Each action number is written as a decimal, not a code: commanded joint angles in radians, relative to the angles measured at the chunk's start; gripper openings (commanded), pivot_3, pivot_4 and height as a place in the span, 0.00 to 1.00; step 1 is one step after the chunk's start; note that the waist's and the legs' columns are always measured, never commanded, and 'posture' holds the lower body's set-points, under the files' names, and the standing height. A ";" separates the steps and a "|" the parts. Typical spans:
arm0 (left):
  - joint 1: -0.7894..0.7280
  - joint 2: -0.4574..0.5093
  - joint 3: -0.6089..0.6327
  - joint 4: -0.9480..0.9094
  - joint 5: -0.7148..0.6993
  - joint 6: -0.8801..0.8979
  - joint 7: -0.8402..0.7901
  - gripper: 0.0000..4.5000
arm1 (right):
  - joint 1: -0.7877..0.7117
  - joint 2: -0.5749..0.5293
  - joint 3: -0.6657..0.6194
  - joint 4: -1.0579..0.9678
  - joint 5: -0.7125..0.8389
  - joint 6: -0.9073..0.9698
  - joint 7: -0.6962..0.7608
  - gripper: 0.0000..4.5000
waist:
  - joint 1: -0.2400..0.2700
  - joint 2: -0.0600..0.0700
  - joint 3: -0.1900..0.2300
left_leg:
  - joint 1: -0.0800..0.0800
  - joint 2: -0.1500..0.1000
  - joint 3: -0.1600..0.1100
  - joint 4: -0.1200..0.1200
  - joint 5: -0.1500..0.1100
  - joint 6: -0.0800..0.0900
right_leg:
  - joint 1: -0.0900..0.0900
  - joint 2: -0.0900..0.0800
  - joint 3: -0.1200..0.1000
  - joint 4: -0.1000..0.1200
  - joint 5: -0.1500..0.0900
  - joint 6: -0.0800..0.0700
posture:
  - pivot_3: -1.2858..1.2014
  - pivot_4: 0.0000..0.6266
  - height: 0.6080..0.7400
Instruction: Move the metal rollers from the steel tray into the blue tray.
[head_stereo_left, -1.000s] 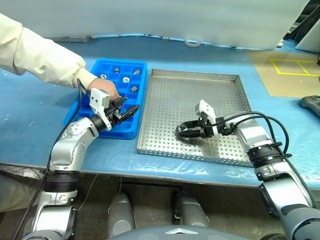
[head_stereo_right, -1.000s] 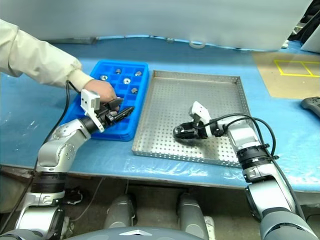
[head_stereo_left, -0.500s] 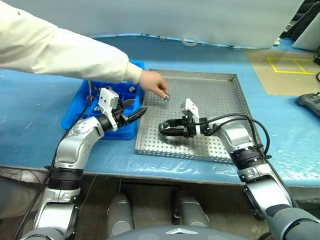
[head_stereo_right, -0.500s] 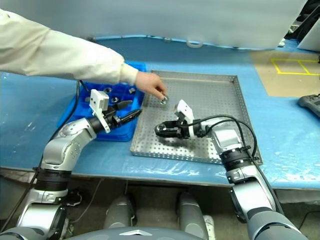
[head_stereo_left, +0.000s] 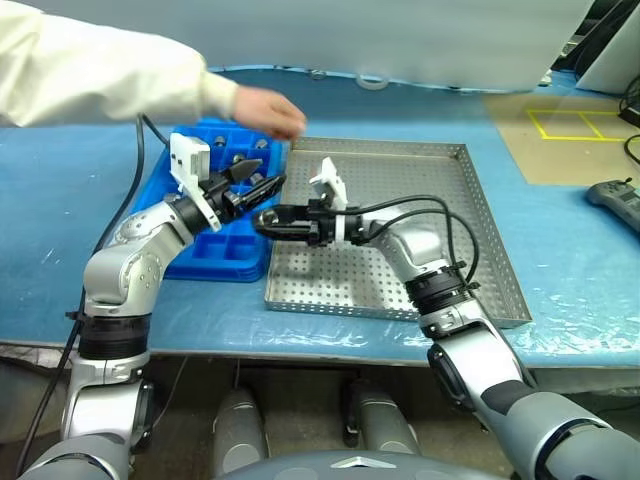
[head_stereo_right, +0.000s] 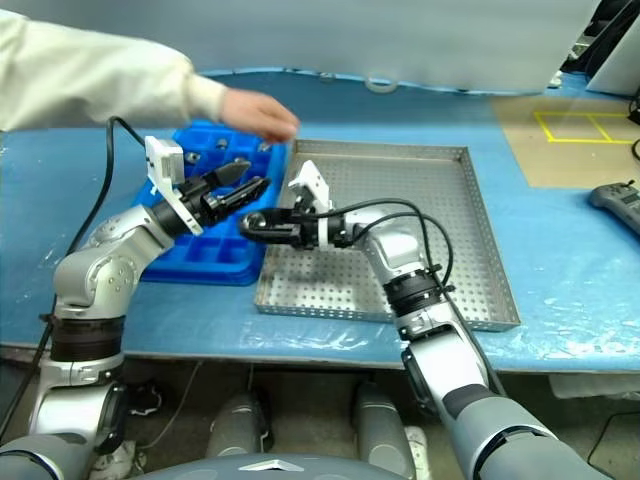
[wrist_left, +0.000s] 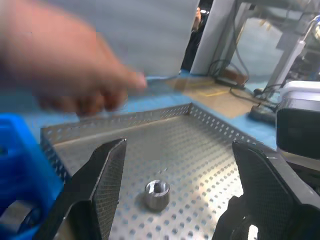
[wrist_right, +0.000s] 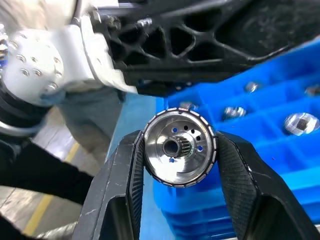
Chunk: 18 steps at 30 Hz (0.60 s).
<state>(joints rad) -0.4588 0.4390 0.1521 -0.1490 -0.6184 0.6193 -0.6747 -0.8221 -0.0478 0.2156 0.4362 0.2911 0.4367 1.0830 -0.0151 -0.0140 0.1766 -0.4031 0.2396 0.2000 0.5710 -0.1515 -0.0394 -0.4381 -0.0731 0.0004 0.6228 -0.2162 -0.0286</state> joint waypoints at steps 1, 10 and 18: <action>0.050 0.040 0.065 -0.092 -0.025 0.003 0.019 0.81 | -0.079 0.096 0.006 0.122 -0.068 -0.122 -0.144 0.39 | 0.000 0.000 0.000 | -0.001 0.000 -0.001 0.000 0.001 -0.001 | -0.001 0.000 0.000 0.000 0.000 0.000 | 0.42 0.24 1.00; 0.175 0.083 0.133 -0.167 -0.009 -0.017 0.085 0.81 | -0.219 0.188 0.028 0.450 -0.247 -0.358 -0.379 0.39 | 0.035 0.000 0.000 | 0.000 0.000 -0.003 0.000 0.002 -0.004 | 0.002 -0.001 -0.003 0.001 0.000 0.000 | 0.46 0.24 1.00; 0.219 0.066 0.134 -0.181 0.034 -0.049 0.143 0.81 | -0.268 0.170 0.009 0.570 -0.315 -0.434 -0.466 0.39 | 0.030 0.000 0.000 | 0.000 0.001 -0.005 -0.001 0.004 -0.007 | 0.001 0.000 -0.004 0.002 0.000 0.000 | 0.45 0.24 1.00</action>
<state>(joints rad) -0.2384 0.5088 0.2718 -0.2966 -0.6044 0.6089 -0.5545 -1.0652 0.1215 0.2349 1.0095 -0.0113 0.0299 0.6350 0.0145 -0.0137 0.1770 -0.4030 0.2403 0.1954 0.5704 -0.1477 -0.0460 -0.4374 -0.0729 -0.0034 0.6250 -0.2163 -0.0286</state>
